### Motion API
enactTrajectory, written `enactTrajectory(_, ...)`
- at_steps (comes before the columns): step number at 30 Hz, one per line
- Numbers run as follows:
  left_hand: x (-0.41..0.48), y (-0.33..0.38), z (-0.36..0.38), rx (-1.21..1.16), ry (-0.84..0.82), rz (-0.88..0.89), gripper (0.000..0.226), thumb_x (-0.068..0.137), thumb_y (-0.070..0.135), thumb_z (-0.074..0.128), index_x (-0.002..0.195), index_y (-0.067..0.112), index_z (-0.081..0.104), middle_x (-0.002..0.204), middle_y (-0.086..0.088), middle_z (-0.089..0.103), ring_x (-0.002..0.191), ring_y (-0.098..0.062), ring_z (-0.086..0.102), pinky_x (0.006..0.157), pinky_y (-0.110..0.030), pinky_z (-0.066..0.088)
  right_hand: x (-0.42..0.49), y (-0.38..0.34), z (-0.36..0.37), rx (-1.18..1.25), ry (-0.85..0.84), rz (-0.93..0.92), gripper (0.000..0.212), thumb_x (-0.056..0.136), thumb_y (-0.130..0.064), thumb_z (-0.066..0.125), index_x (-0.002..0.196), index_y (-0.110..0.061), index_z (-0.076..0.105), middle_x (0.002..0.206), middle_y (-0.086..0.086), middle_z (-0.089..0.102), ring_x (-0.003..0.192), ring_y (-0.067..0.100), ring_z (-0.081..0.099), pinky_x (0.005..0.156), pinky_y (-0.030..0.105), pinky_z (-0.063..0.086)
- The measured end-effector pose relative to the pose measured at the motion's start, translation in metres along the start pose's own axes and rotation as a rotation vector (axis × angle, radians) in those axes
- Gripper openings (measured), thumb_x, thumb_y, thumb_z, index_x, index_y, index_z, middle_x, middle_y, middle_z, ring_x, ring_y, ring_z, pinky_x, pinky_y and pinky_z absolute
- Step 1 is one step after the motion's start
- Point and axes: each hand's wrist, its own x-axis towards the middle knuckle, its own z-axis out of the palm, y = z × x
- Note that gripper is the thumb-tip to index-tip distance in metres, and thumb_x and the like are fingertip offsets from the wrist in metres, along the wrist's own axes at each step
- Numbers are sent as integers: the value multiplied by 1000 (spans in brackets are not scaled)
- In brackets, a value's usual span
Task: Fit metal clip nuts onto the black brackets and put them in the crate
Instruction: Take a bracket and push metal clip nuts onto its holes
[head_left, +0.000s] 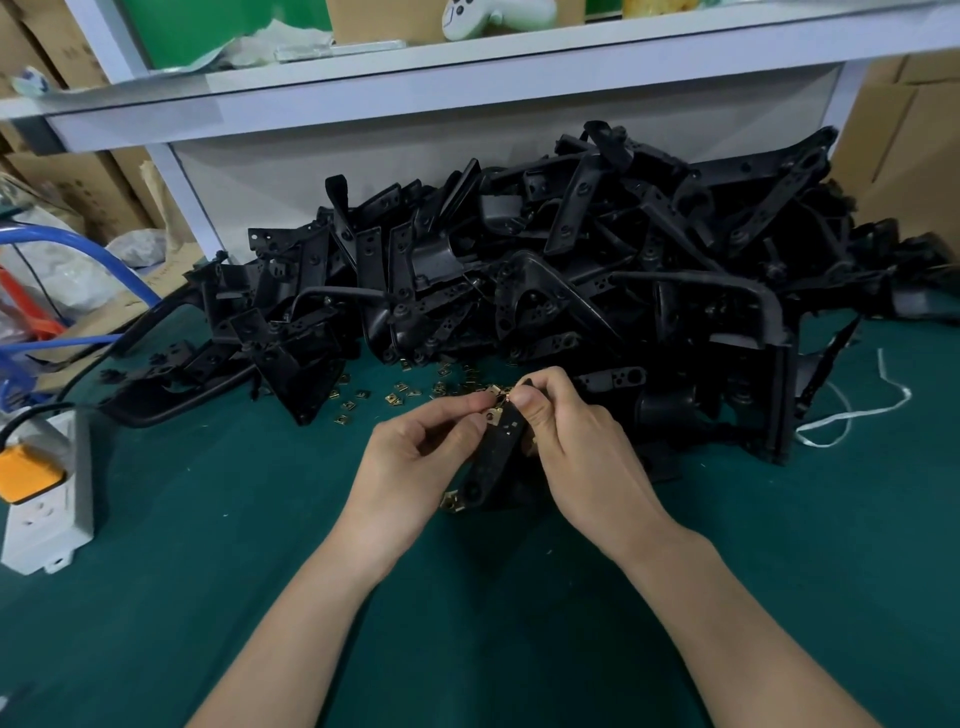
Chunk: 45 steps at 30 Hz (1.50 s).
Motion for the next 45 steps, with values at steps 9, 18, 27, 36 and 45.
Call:
enactTrajectory(9,0,4,-2,1,-13,-5,25,97,18,64,104,39,78,101,8,79,96,-6,73,80,-10,51,-1,-1,2,99,-27,60,50,95,-69,19,111,-34,51,73,-1,68,73,11,67,72,41,55)
enactTrajectory(18,-2,6,-1,26,6,-4,26,98,17,64,102,37,79,96,7,79,90,-5,74,74,-8,51,-2,-7,0,16,-18,24,58,92,-67,16,116,-27,50,75,-1,68,73,15,67,74,42,54)
enactTrajectory(27,-3,6,-4,69,7,-9,23,96,17,66,98,35,80,95,9,79,86,-1,73,73,-6,49,-3,-12,0,-100,-5,-22,69,87,-67,7,123,-24,47,80,-2,69,77,16,68,73,42,53)
enactTrajectory(36,-5,3,2,-52,34,-50,24,100,19,61,104,35,79,98,1,79,91,-12,75,74,-15,55,-5,-14,3,-29,57,10,63,89,-67,12,117,-25,50,73,-2,65,70,18,64,73,43,53)
enactTrajectory(45,-10,4,13,82,96,65,43,91,28,72,130,40,58,109,30,71,102,10,65,80,-1,46,-3,-10,5,236,72,68,53,88,-75,26,111,-33,48,84,-3,73,80,13,71,77,44,57)
